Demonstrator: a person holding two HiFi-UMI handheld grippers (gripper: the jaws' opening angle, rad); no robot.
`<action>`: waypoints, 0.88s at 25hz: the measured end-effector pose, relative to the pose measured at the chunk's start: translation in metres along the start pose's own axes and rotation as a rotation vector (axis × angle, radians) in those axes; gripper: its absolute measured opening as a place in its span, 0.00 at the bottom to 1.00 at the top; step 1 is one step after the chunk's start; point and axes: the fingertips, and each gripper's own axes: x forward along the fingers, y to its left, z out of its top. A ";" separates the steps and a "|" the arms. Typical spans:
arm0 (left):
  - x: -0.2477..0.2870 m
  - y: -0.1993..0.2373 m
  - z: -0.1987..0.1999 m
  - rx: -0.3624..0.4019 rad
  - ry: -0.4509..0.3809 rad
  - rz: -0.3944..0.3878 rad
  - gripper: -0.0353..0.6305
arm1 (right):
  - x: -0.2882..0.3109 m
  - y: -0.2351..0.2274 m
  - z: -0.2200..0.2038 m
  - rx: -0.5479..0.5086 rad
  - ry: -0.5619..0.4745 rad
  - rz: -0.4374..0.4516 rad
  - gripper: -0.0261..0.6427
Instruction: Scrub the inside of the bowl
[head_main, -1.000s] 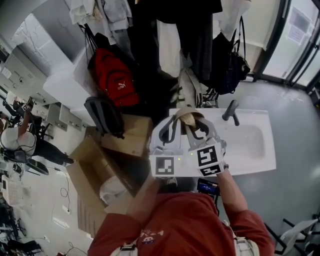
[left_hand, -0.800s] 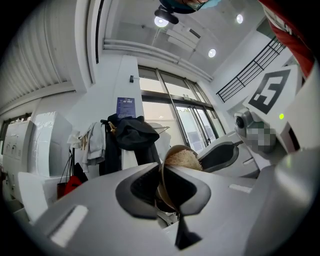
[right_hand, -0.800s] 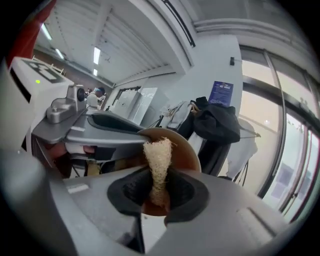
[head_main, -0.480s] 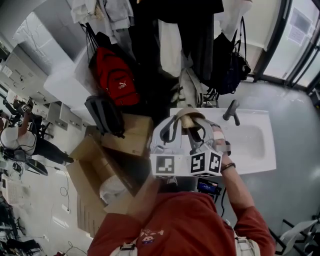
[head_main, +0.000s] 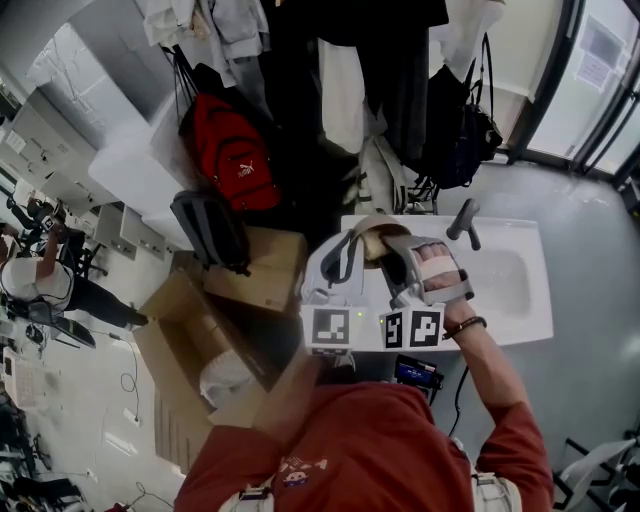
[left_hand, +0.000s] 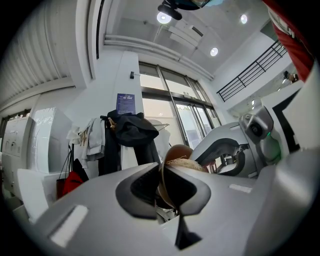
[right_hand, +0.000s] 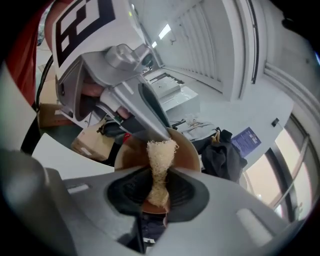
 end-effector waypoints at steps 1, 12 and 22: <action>0.000 0.000 -0.002 -0.001 0.005 -0.001 0.11 | 0.000 0.001 0.000 -0.028 0.001 0.001 0.15; -0.002 -0.001 -0.004 -0.012 0.025 -0.009 0.11 | -0.004 0.012 -0.001 -0.303 0.004 0.003 0.15; -0.004 0.002 -0.002 -0.020 0.015 0.000 0.10 | -0.003 0.013 0.005 -0.084 0.015 0.053 0.15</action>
